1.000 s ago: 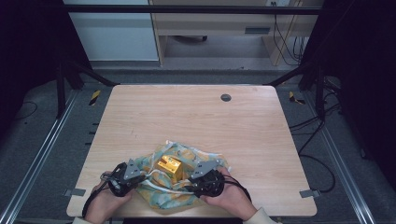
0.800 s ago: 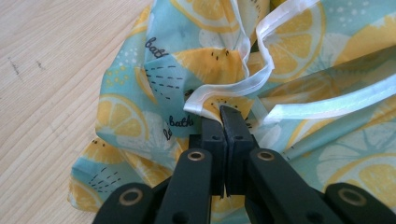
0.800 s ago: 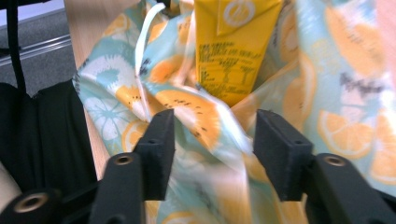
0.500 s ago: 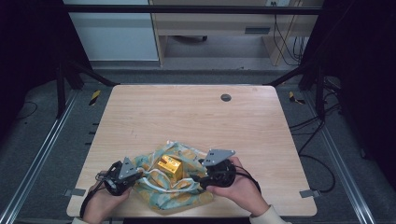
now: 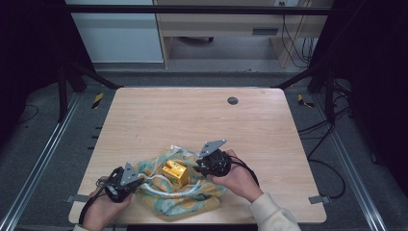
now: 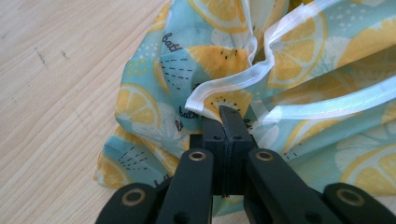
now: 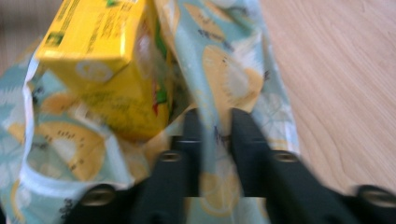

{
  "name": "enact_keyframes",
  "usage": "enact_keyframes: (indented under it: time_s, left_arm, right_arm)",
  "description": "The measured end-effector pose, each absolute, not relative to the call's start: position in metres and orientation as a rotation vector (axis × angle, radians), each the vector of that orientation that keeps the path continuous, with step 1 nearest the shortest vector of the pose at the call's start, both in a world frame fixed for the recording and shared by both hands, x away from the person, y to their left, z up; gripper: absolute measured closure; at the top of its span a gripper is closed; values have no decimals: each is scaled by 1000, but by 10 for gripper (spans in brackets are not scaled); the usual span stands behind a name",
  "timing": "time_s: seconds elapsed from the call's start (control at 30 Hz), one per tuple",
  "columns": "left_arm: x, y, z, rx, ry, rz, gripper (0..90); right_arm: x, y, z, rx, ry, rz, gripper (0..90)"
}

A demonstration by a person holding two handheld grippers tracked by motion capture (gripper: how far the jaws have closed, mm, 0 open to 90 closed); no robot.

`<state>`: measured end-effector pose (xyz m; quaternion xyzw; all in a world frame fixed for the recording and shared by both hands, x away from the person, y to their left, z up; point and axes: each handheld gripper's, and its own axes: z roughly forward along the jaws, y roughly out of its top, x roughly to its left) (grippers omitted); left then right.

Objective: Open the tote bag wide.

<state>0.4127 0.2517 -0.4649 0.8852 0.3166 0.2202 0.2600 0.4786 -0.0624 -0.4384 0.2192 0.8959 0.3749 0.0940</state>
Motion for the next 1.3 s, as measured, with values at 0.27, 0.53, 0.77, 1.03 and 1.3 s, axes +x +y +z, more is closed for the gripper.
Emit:
enact_keyframes:
  time_s: [0.27,0.53,0.77,1.03,1.3]
  left_arm:
    - [415,264,-462,2384,916,635,900]
    - [419,258,-473,2481,915,599,900]
    - [421,261,-475,2477,947,562,900]
    - [421,261,-475,2472,950,561,900]
    - [420,261,-474,2462,944,557,900]
  right_arm:
    - [491,-54,-422,693,2553,1231,900]
    - [514,-63,-451,850,2592,1097,900]
    - [525,-71,-465,915,2583,1043,900]
    - [536,-73,-466,949,2539,1018,900]
    - [545,-76,-468,982,2484,1004,900]
